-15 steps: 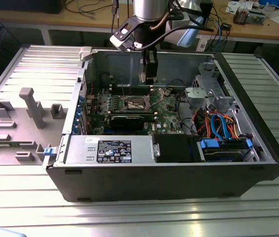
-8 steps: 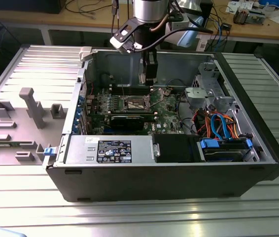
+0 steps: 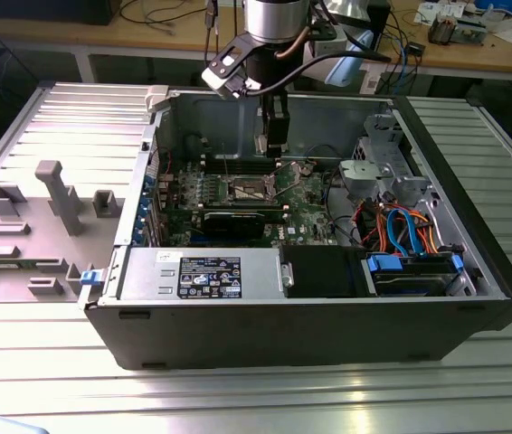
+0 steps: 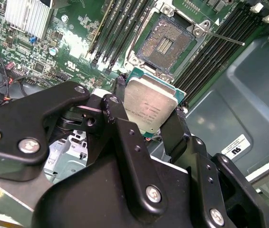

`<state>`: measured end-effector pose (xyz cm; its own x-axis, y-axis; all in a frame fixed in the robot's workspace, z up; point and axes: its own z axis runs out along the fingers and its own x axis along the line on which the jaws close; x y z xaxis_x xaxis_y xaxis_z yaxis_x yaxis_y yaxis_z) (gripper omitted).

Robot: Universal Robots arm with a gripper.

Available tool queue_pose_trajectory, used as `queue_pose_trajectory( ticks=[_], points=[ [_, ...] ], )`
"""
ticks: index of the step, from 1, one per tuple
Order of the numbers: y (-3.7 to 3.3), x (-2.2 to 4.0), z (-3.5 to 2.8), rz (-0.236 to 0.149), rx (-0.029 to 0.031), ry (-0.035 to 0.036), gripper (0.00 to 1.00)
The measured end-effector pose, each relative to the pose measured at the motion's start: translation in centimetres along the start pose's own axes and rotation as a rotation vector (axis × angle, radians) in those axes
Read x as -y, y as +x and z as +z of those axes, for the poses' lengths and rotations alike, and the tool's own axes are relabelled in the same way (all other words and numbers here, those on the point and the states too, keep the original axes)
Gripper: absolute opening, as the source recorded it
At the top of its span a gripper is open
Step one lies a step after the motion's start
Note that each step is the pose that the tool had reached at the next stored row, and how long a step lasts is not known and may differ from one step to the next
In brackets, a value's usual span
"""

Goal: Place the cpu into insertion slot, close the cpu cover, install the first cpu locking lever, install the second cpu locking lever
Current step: 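Place the cpu into insertion slot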

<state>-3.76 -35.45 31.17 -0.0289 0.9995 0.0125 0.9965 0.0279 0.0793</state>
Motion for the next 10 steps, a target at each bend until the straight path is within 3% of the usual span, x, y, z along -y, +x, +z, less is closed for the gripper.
queue_pose_trajectory(
  ticks=[9,10],
  points=[
    [0.01,0.18,0.05,0.0,-0.0001,0.0,0.55],
    [0.33,0.86,0.94,0.0,-0.0004,-0.0001,0.55]
  ],
)
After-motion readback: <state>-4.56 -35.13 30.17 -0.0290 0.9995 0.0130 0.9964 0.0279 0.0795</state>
